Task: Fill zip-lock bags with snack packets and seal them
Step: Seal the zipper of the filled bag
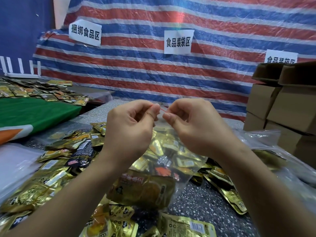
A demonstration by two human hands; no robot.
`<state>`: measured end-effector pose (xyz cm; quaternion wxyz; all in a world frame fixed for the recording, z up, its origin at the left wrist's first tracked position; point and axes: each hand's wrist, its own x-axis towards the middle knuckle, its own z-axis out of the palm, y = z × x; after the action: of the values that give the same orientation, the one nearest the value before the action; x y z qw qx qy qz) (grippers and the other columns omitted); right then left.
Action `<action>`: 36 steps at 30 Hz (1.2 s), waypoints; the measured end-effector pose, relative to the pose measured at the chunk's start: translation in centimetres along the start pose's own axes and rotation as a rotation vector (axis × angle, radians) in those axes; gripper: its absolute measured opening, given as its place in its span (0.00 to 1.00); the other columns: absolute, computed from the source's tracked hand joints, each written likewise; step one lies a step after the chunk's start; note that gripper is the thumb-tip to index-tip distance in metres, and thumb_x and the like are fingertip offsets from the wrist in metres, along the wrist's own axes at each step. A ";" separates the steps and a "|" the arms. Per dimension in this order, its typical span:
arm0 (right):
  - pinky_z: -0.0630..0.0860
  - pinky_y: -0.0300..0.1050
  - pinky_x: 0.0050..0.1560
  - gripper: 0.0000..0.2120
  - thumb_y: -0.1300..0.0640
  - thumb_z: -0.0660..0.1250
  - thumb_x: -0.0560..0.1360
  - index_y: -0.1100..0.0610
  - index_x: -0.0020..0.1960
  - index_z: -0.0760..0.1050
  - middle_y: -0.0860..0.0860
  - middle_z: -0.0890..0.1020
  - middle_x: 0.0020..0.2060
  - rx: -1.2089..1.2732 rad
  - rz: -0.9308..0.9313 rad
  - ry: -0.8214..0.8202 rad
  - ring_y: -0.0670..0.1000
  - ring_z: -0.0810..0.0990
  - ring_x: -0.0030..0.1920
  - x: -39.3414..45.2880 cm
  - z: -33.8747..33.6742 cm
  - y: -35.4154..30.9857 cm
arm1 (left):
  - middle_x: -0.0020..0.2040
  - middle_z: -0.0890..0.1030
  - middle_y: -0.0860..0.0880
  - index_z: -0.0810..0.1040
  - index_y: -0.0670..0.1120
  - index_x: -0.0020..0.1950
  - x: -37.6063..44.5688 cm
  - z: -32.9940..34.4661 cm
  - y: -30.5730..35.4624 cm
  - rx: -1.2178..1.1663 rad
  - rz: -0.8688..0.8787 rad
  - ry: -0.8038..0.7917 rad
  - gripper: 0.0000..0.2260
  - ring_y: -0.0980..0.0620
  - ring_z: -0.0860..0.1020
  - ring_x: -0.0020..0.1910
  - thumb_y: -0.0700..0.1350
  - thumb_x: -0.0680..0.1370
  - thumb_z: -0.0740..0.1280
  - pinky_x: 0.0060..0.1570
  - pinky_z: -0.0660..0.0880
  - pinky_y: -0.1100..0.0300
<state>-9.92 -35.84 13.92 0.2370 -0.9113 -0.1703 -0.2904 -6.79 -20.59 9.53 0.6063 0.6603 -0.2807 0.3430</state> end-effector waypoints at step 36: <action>0.67 0.34 0.35 0.08 0.56 0.62 0.79 0.58 0.43 0.76 0.38 0.72 0.33 -0.151 -0.271 -0.066 0.40 0.71 0.34 -4.7 -3.0 6.1 | 0.34 0.81 0.50 0.83 0.49 0.41 0.9 -0.9 -0.3 0.010 -0.039 0.071 0.08 0.49 0.78 0.31 0.46 0.79 0.68 0.31 0.75 0.47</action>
<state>-12.15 -43.31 11.18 0.1206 -0.9044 -0.2768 -0.3014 -6.15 -19.61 10.07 0.6193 0.6560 -0.2443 0.3557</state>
